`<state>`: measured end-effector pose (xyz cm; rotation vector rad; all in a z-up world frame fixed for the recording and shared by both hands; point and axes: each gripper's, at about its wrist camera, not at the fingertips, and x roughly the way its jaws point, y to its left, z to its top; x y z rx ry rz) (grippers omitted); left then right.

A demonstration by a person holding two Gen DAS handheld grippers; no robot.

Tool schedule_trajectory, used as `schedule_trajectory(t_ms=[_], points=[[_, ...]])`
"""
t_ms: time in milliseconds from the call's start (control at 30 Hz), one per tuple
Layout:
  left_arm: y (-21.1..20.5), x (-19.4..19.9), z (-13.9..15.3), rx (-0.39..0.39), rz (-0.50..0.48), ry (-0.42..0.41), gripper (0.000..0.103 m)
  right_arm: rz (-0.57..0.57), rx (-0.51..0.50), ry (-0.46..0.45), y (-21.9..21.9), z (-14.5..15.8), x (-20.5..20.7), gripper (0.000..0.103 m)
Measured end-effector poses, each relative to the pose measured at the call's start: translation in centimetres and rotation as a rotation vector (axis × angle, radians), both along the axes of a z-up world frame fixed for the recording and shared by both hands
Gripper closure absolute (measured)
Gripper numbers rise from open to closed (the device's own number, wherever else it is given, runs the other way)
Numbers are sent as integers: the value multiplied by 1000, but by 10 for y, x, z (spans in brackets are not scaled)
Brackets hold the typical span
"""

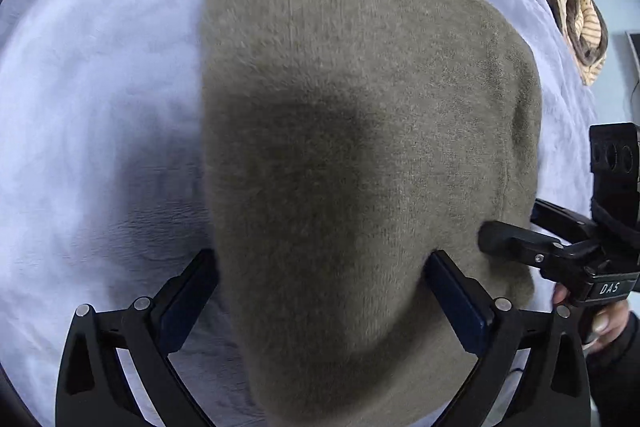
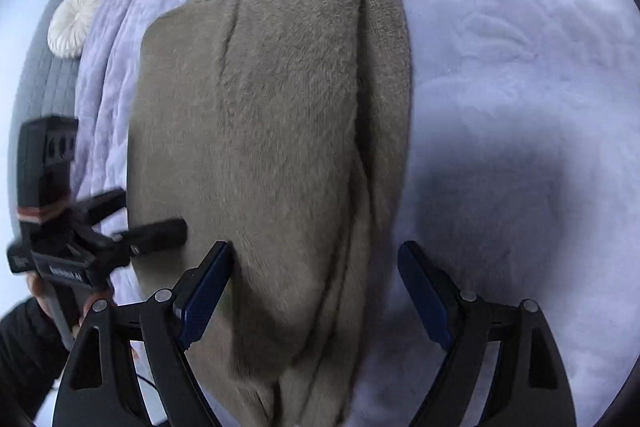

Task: Fold small clothes
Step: 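Move both open grippers to the folded sweater's edge and close on it, then lift the gripped edge with both grippers and fold it over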

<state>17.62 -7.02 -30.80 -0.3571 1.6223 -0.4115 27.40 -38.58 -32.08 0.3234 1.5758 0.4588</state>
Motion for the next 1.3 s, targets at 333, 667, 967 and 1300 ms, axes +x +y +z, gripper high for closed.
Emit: schedule_trajectory(t_ms=[333,667,967,1300], points=[[-16,-5,29,28,-110,-93,52,21,21,-30,16,24,-1,66],[-19,-16,67,106,-141,-176,57,32,3,-97,29,64,-18,67],[-24,-16,72,124,-127,-197,57,50,-3,-136,33,101,-54,67],[-39,-55,93,147,-160,-220,57,41,-21,-167,37,131,-105,67]])
